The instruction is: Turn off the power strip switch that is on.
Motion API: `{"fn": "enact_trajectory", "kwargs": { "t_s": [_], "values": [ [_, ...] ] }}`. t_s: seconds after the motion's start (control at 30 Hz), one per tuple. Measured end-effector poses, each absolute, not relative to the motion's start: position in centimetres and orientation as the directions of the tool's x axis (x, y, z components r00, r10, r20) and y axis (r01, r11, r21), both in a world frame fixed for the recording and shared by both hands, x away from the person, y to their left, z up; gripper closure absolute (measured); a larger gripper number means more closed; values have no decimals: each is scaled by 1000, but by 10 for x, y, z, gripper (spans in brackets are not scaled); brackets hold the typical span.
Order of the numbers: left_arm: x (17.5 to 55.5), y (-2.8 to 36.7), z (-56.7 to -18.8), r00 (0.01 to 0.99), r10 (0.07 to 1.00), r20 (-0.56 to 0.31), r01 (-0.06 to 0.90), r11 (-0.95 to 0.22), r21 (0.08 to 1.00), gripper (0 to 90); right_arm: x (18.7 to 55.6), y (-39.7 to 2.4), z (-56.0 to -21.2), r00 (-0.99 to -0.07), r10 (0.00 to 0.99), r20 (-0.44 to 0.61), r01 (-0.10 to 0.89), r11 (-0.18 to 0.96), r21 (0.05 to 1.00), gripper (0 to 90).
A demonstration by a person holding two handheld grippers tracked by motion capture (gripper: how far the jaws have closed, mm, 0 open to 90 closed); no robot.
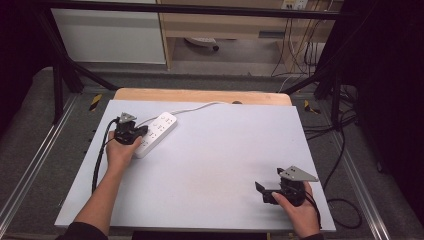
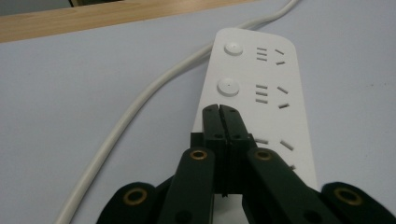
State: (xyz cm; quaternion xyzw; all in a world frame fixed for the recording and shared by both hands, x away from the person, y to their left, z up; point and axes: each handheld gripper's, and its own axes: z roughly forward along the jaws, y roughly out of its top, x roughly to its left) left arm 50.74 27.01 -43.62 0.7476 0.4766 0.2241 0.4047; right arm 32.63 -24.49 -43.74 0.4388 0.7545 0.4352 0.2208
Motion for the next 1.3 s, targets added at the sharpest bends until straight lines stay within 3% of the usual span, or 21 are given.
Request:
{"fn": "enact_trajectory", "kwargs": {
  "t_s": [1.3],
  "values": [
    [506,270,-435,441,897,-45,541,-225,810,900,327,-245,-438,-520,853,49,469,237,851,42]
  ]
}}
